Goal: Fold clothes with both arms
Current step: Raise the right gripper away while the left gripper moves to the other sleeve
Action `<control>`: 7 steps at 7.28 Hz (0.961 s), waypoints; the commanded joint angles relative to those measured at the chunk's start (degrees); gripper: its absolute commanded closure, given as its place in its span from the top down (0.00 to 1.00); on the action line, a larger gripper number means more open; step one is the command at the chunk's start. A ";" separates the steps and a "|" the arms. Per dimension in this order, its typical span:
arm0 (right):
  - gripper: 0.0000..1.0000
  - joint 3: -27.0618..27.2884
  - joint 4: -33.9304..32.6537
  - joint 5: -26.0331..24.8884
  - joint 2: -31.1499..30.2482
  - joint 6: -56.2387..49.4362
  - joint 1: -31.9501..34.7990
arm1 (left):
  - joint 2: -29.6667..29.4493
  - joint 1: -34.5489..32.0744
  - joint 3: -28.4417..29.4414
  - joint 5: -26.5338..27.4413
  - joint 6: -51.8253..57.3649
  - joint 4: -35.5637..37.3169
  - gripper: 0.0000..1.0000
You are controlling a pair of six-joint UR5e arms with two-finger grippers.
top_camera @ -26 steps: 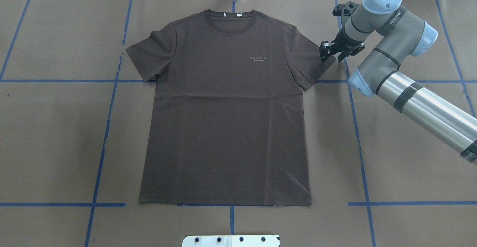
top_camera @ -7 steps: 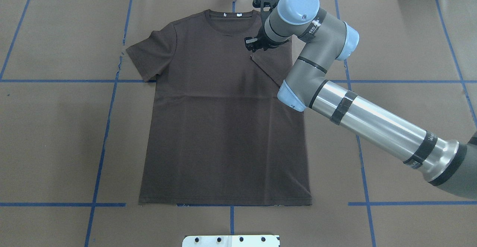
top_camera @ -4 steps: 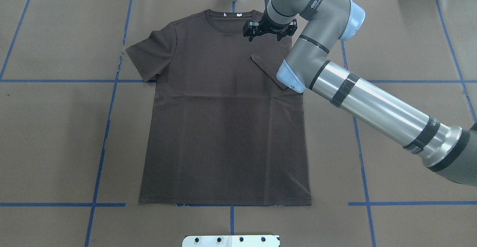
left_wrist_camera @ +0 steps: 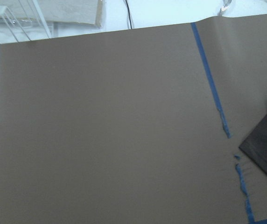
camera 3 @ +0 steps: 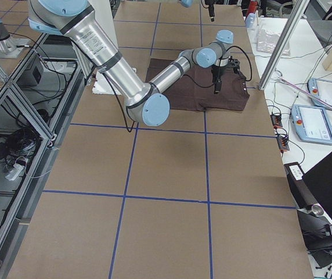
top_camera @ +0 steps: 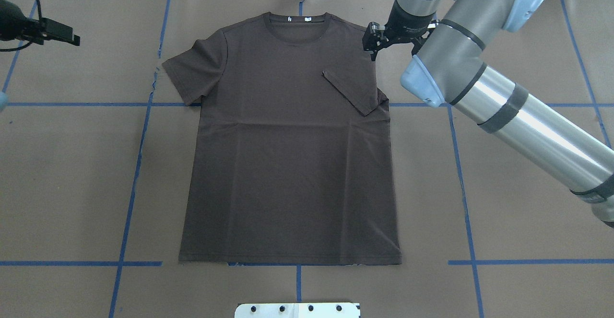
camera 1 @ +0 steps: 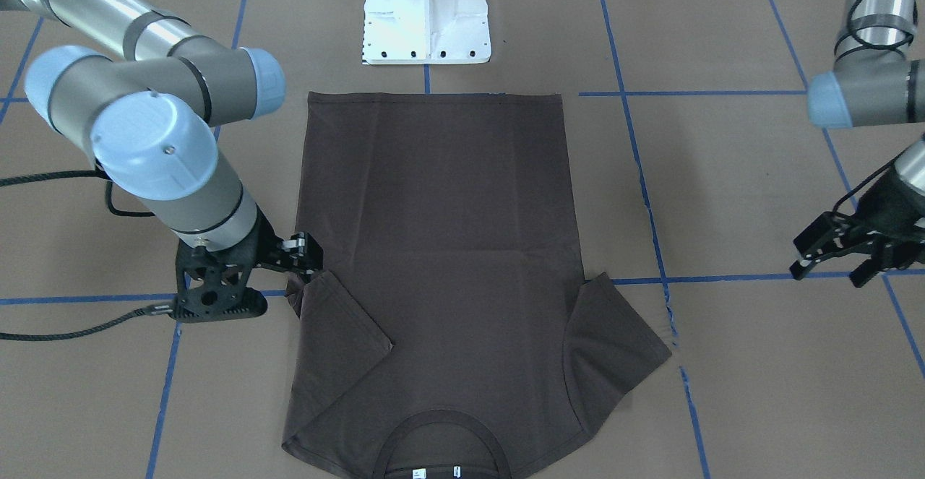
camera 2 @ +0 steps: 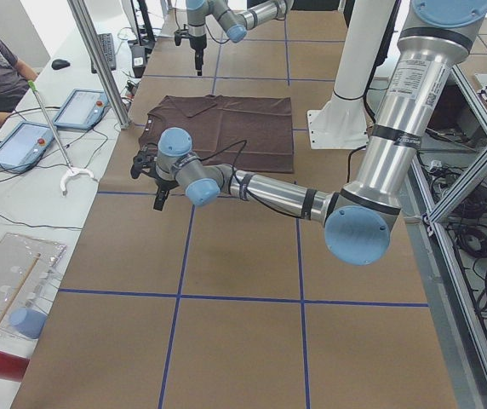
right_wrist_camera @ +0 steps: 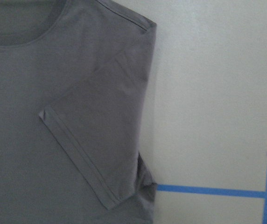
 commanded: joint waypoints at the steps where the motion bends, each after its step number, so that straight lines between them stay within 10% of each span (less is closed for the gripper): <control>1: 1.00 10.06 -3.90 7.80 -7.90 -5.03 3.46 | -3.70 9.36 1.47 12.07 -10.71 -1.58 0.99; 3: 1.00 12.03 -3.72 7.47 -10.21 -4.85 3.38 | -10.63 14.30 8.38 22.11 -15.56 -3.85 0.99; 7: 1.00 11.86 1.29 7.73 -12.15 -4.24 3.38 | -15.75 16.16 20.44 25.92 -15.76 -11.42 0.98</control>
